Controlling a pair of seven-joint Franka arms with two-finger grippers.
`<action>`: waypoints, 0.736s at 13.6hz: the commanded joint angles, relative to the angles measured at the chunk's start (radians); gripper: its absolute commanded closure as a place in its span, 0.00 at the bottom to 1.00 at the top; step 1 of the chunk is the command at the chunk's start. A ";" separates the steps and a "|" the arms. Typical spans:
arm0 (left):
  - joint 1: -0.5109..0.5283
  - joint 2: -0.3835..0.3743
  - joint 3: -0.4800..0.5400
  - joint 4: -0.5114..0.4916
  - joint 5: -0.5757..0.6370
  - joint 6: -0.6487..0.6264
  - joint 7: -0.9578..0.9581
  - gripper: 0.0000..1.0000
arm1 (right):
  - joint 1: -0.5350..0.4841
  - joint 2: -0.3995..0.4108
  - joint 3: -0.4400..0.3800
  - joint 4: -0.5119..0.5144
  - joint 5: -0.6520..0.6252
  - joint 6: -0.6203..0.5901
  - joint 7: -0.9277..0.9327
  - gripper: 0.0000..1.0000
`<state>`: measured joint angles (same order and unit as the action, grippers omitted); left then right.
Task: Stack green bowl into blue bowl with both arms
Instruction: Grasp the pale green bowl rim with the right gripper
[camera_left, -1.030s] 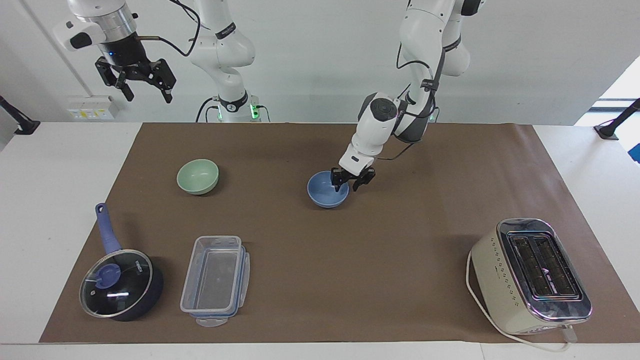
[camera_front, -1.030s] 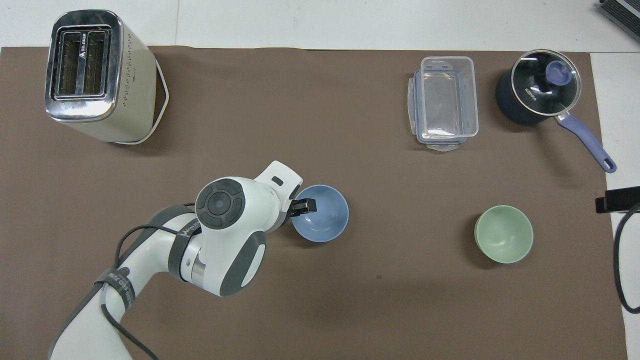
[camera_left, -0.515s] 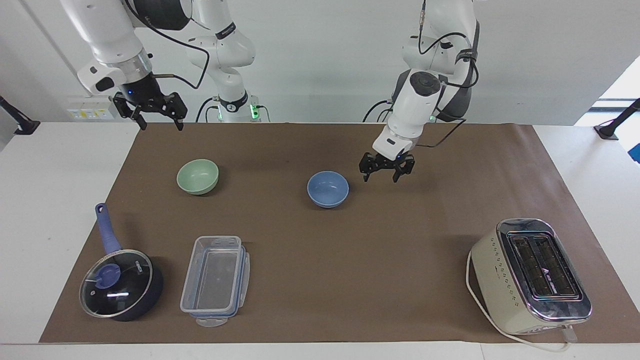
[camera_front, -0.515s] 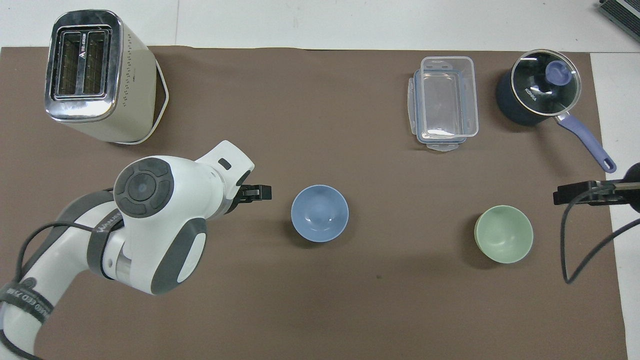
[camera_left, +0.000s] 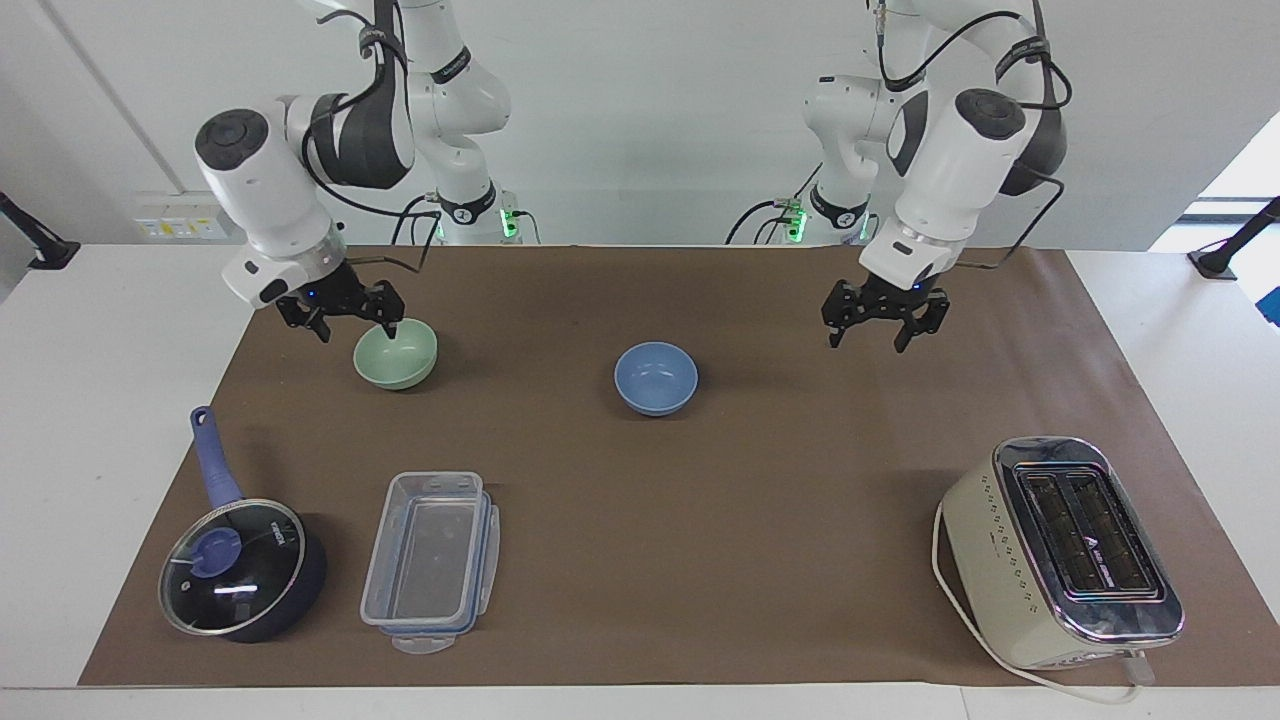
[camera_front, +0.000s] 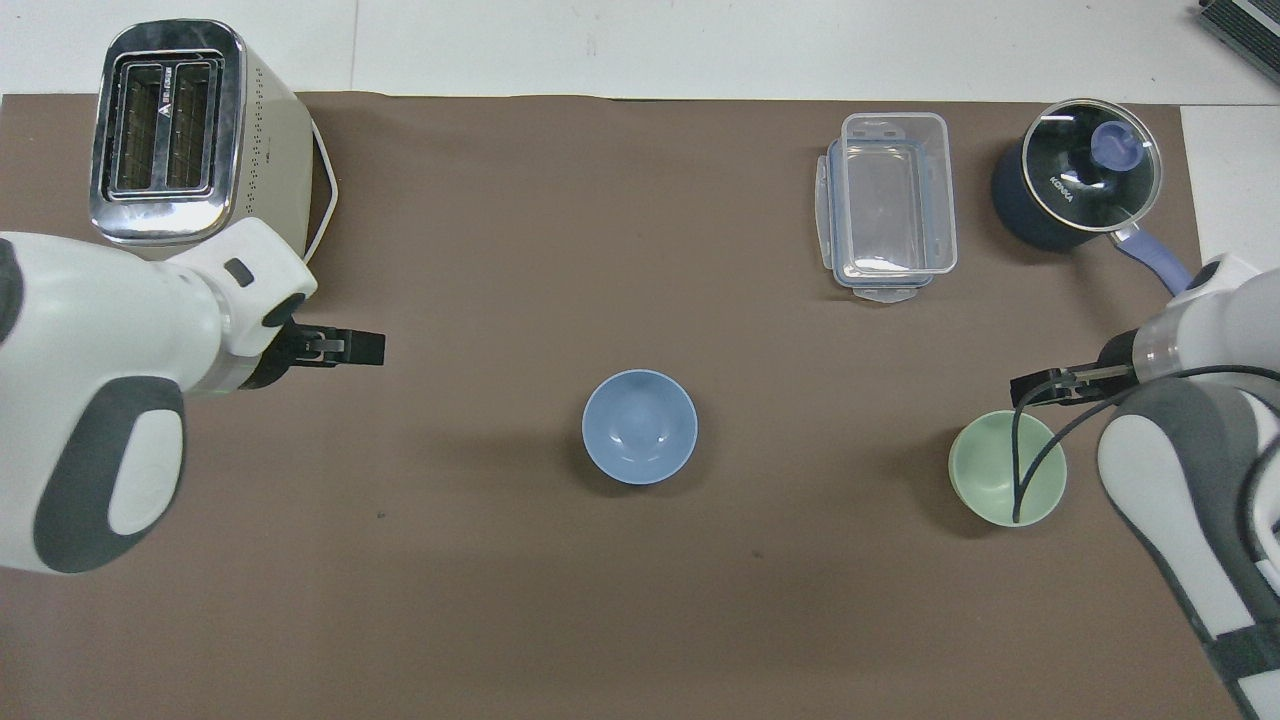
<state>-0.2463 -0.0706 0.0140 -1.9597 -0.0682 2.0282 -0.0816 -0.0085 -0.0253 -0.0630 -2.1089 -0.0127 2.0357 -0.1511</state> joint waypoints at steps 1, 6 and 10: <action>0.088 0.017 -0.012 0.138 0.016 -0.124 0.084 0.00 | -0.042 0.004 0.002 -0.113 0.008 0.118 -0.106 0.00; 0.185 0.015 -0.009 0.332 0.021 -0.327 0.190 0.00 | -0.111 0.031 0.002 -0.201 0.010 0.212 -0.261 0.00; 0.194 0.050 -0.011 0.444 0.067 -0.482 0.195 0.00 | -0.122 0.028 0.000 -0.243 0.008 0.228 -0.285 0.00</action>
<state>-0.0678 -0.0647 0.0160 -1.5906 -0.0304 1.6166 0.0981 -0.1133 0.0136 -0.0662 -2.3196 -0.0127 2.2278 -0.4019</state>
